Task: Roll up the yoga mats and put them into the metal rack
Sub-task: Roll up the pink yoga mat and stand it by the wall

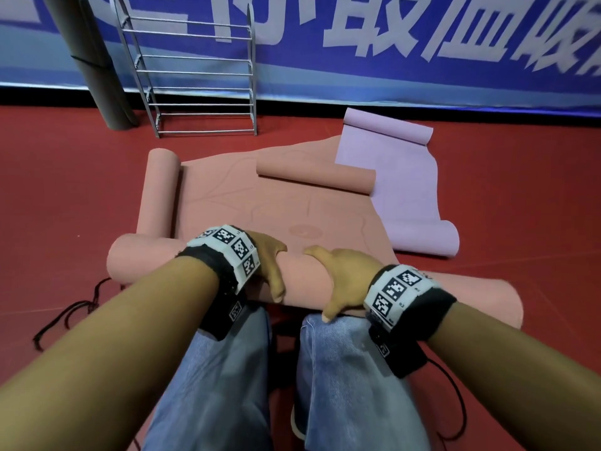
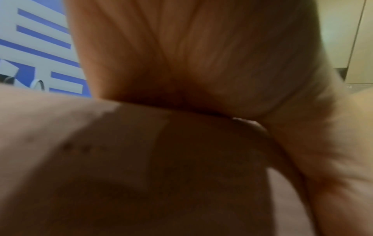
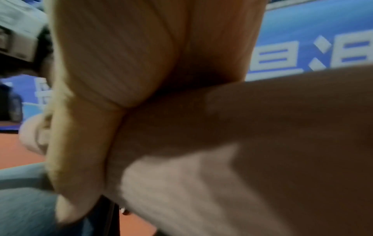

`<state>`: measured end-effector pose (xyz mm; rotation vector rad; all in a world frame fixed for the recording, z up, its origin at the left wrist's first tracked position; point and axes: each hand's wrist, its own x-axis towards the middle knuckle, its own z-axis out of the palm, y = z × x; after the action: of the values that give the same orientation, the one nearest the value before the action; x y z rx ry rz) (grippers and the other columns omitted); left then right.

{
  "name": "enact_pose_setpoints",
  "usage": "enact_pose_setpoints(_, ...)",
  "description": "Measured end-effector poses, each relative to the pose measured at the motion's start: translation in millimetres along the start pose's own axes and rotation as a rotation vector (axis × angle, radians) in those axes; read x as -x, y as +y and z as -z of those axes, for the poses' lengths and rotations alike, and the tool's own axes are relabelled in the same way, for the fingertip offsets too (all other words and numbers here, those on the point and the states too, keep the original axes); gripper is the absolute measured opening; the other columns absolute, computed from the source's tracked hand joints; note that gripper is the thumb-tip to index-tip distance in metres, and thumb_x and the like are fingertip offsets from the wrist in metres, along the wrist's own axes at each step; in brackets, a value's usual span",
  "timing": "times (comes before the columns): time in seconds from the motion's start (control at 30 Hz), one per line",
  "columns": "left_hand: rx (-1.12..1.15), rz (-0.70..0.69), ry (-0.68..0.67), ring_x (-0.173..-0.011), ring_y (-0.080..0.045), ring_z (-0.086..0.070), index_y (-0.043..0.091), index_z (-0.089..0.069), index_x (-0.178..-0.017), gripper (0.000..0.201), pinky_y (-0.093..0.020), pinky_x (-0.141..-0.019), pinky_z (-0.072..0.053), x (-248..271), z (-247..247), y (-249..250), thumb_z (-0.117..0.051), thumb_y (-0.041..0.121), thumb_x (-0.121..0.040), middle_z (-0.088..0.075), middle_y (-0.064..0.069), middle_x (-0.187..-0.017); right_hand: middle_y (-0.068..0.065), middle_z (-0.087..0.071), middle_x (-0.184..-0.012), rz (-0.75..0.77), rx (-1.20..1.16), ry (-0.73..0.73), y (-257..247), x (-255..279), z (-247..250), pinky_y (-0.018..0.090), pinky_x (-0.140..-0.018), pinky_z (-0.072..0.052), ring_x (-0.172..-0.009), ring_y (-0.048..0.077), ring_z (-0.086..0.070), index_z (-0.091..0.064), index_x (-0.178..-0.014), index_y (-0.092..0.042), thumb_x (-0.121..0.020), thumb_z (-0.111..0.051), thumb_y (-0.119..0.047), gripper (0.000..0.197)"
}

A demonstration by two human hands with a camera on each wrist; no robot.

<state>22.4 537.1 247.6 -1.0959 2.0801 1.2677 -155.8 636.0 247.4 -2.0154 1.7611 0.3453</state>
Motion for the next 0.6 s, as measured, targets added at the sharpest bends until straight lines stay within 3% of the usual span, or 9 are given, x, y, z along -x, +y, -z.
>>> enact_pose_setpoints(0.07,-0.051,0.012,0.080,-0.098,-0.019,-0.064,0.034,-0.062,-0.106,0.079,-0.042,-0.089,-0.055,-1.9,-6.1,0.4,-0.089,0.039,-0.032,-0.069,0.002,-0.101,0.003,-0.060,-0.108,0.001,-0.044,0.008,3.5,-3.6,-5.1,0.041,-0.085,-0.053,-0.094,0.025,-0.059,-0.018,-0.142,-0.041,-0.049,-0.087,-0.044,0.117)
enact_pose_setpoints(0.13,-0.298,0.032,0.247,-0.111,-0.017,-0.050,0.043,-0.042,-0.130,0.102,-0.045,-0.097,-0.046,3.8,-11.4,0.7,-0.086,0.049,-0.038,-0.054,0.009,-0.116,0.002,-0.062,-0.109,0.000,-0.078,-0.008,8.3,-8.0,-1.6,0.038,-0.086,-0.053,-0.094,0.023,-0.059,-0.021,-0.143,-0.040,-0.050,-0.087,-0.043,0.114)
enact_pose_setpoints(0.23,-0.599,0.023,0.391,-0.121,-0.025,-0.046,0.043,-0.024,-0.140,0.110,-0.049,-0.098,-0.034,8.7,-20.2,-1.7,-0.087,0.051,-0.050,-0.044,0.004,-0.132,0.000,-0.059,-0.111,-0.029,-0.167,-0.073,13.8,-14.6,8.9,0.032,-0.088,-0.051,-0.098,0.021,-0.058,-0.026,-0.144,-0.039,-0.054,-0.090,-0.036,0.110)
enact_pose_setpoints(0.33,-0.630,0.035,0.387,-0.116,-0.027,-0.052,0.041,-0.024,-0.138,0.107,-0.048,-0.095,-0.036,8.8,-26.8,-5.2,-0.088,0.049,-0.052,-0.049,0.000,-0.127,-0.001,-0.058,-0.114,-0.030,-0.200,-0.115,13.2,-18.8,9.8,0.030,-0.089,-0.050,-0.100,0.020,-0.056,-0.027,-0.144,-0.038,-0.057,-0.090,-0.032,0.107)
enact_pose_setpoints(0.43,-0.584,0.055,0.397,-0.107,-0.024,-0.057,0.041,-0.031,-0.130,0.095,-0.046,-0.091,-0.041,8.2,-25.1,-4.4,-0.084,0.047,-0.052,-0.054,0.003,-0.115,0.001,-0.051,-0.128,0.003,-0.205,-0.067,11.8,-19.9,5.4,0.035,-0.098,-0.045,-0.111,0.021,-0.051,-0.027,-0.145,-0.035,-0.057,-0.090,-0.032,0.109)
enact_pose_setpoints(0.5,-0.499,0.047,0.360,-0.095,-0.021,-0.061,0.041,-0.037,-0.121,0.083,-0.040,-0.086,-0.050,7.1,-19.4,-2.5,-0.082,0.042,-0.051,-0.059,0.006,-0.106,0.001,-0.045,-0.130,0.018,-0.104,-0.024,12.3,-18.6,6.8,0.040,-0.101,-0.040,-0.118,0.022,-0.044,-0.028,-0.145,-0.036,-0.057,-0.087,-0.041,0.107)
enact_pose_setpoints(0.6,-0.304,0.048,0.268,-0.083,-0.018,-0.065,0.037,-0.045,-0.105,0.073,-0.035,-0.077,-0.057,3.2,-8.5,-4.3,-0.082,0.034,-0.042,-0.066,0.005,-0.092,0.003,-0.048,-0.128,-0.056,0.137,0.055,3.7,-17.0,4.0,0.043,-0.095,-0.039,-0.118,0.025,-0.046,-0.026,-0.146,-0.033,-0.058,-0.081,-0.058,0.107)
